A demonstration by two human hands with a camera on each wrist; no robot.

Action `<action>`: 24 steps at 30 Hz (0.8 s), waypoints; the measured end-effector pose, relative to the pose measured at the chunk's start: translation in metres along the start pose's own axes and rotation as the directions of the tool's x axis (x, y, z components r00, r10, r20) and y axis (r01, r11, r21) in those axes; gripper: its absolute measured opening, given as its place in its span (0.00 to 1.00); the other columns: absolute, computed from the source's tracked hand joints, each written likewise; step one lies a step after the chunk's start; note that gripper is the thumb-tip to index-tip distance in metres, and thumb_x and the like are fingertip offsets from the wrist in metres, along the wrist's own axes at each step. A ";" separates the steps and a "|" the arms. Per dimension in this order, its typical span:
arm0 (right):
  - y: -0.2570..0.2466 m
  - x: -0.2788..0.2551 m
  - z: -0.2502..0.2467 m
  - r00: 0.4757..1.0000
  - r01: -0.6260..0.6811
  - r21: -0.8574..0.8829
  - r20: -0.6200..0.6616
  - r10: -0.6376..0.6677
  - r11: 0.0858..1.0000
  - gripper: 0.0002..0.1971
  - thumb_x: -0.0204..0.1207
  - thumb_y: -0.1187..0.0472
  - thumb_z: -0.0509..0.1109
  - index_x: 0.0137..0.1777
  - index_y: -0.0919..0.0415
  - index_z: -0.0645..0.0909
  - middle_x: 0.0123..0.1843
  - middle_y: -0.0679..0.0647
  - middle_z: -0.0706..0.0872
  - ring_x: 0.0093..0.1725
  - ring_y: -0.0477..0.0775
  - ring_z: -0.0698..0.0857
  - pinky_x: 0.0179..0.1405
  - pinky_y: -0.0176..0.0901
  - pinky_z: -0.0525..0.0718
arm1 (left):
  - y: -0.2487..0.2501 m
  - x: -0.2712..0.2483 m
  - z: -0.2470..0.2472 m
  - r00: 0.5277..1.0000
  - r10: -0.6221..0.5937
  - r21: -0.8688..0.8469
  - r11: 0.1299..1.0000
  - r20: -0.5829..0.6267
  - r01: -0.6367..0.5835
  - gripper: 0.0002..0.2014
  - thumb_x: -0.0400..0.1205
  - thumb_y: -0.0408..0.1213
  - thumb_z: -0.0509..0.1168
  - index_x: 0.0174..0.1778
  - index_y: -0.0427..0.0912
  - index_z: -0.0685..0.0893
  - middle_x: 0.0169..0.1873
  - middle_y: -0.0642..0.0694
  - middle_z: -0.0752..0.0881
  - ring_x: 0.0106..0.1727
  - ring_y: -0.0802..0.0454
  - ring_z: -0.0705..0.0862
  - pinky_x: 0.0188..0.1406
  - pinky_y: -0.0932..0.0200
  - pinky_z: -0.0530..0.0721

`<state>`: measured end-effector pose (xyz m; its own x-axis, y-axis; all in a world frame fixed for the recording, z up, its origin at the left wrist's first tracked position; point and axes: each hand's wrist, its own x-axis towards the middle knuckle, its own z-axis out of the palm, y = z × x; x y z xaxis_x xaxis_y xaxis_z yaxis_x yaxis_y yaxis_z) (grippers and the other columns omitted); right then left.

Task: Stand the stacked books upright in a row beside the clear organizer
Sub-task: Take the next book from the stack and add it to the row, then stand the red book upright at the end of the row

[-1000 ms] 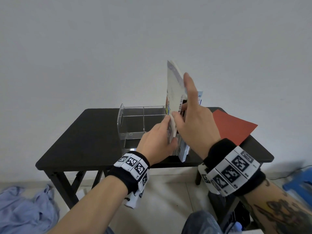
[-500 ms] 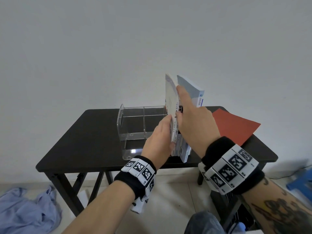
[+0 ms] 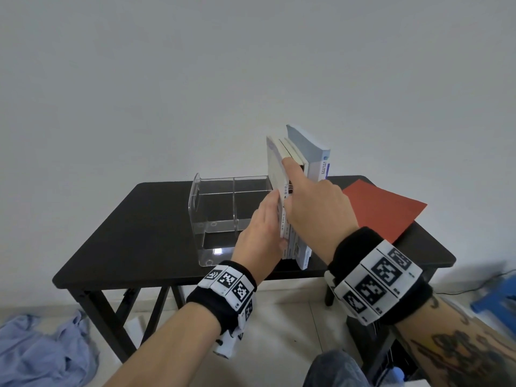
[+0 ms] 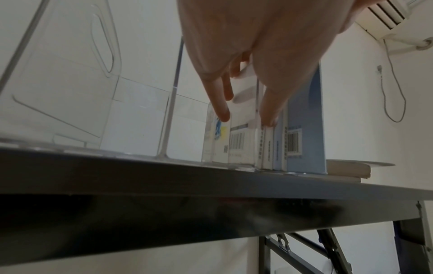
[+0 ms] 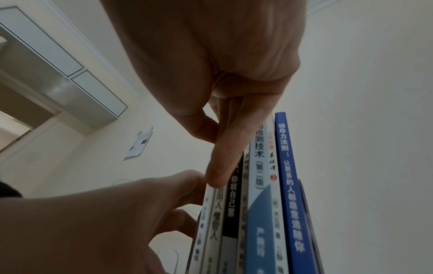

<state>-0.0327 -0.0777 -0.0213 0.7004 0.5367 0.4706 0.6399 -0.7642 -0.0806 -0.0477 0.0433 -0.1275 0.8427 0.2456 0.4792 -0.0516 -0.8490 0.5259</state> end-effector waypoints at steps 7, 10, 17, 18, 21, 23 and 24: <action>-0.002 0.002 0.003 1.000 0.020 0.093 0.012 -0.021 0.995 0.28 0.80 0.68 0.58 0.78 0.52 0.58 0.25 0.52 0.68 0.22 0.52 0.67 0.27 0.47 0.73 | 0.007 0.000 -0.005 1.000 -0.027 0.020 0.999 -0.015 0.027 0.41 0.81 0.36 0.69 0.86 0.47 0.52 0.82 0.51 0.65 0.76 0.51 0.74 0.64 0.45 0.82; 0.002 0.001 0.002 0.999 0.009 0.246 0.044 -0.021 0.969 0.30 0.80 0.64 0.57 0.80 0.46 0.55 0.29 0.53 0.75 0.29 0.57 0.77 0.30 0.45 0.75 | 0.008 -0.001 -0.008 1.000 -0.019 0.057 0.998 -0.013 0.020 0.43 0.80 0.36 0.72 0.85 0.46 0.52 0.81 0.49 0.66 0.72 0.50 0.77 0.61 0.48 0.84; 0.049 -0.026 0.006 0.934 -0.130 0.523 -0.221 0.281 0.842 0.12 0.77 0.61 0.65 0.58 0.51 0.71 0.25 0.46 0.80 0.29 0.49 0.81 0.31 0.46 0.78 | 0.013 0.000 -0.014 0.998 -0.068 0.086 0.994 -0.009 0.068 0.43 0.77 0.36 0.74 0.83 0.50 0.56 0.77 0.53 0.73 0.66 0.50 0.82 0.59 0.46 0.85; 0.061 -0.026 0.011 0.905 -0.203 0.574 -0.199 0.376 0.793 0.10 0.76 0.61 0.65 0.55 0.51 0.70 0.27 0.44 0.80 0.32 0.51 0.81 0.35 0.47 0.77 | 0.013 0.000 -0.014 0.998 -0.069 0.092 0.993 -0.013 0.070 0.42 0.76 0.37 0.75 0.82 0.51 0.57 0.76 0.53 0.74 0.65 0.50 0.83 0.58 0.47 0.86; 0.106 -0.018 0.034 0.812 -0.461 0.517 -0.082 0.578 0.722 0.13 0.76 0.56 0.64 0.59 0.54 0.71 0.43 0.50 0.83 0.45 0.60 0.81 0.45 0.51 0.78 | 0.013 -0.001 -0.014 0.998 -0.066 0.088 0.994 -0.015 0.068 0.41 0.76 0.38 0.75 0.80 0.52 0.58 0.73 0.55 0.76 0.63 0.54 0.84 0.57 0.50 0.87; 0.140 -0.011 0.053 0.744 -0.637 0.389 0.086 0.662 0.665 0.24 0.77 0.50 0.67 0.68 0.63 0.69 0.62 0.61 0.78 0.55 0.66 0.81 0.54 0.55 0.78 | 0.013 -0.002 -0.013 0.998 -0.062 0.078 0.995 -0.016 0.063 0.42 0.76 0.38 0.75 0.80 0.52 0.58 0.73 0.55 0.76 0.63 0.55 0.84 0.56 0.52 0.87; 0.155 -0.008 0.063 0.698 -0.708 0.317 0.184 0.691 0.631 0.31 0.77 0.47 0.67 0.71 0.69 0.67 0.68 0.66 0.73 0.61 0.70 0.79 0.59 0.57 0.77 | 0.012 -0.002 -0.013 0.998 -0.058 0.073 0.996 -0.018 0.059 0.41 0.76 0.38 0.75 0.81 0.52 0.58 0.73 0.55 0.76 0.62 0.55 0.84 0.56 0.52 0.87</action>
<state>0.0807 -0.1787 -0.0928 0.9899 -0.0877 0.1110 0.0079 -0.7490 -0.6625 -0.0569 0.0385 -0.1126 0.8342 0.3032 0.4606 0.0379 -0.8648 0.5007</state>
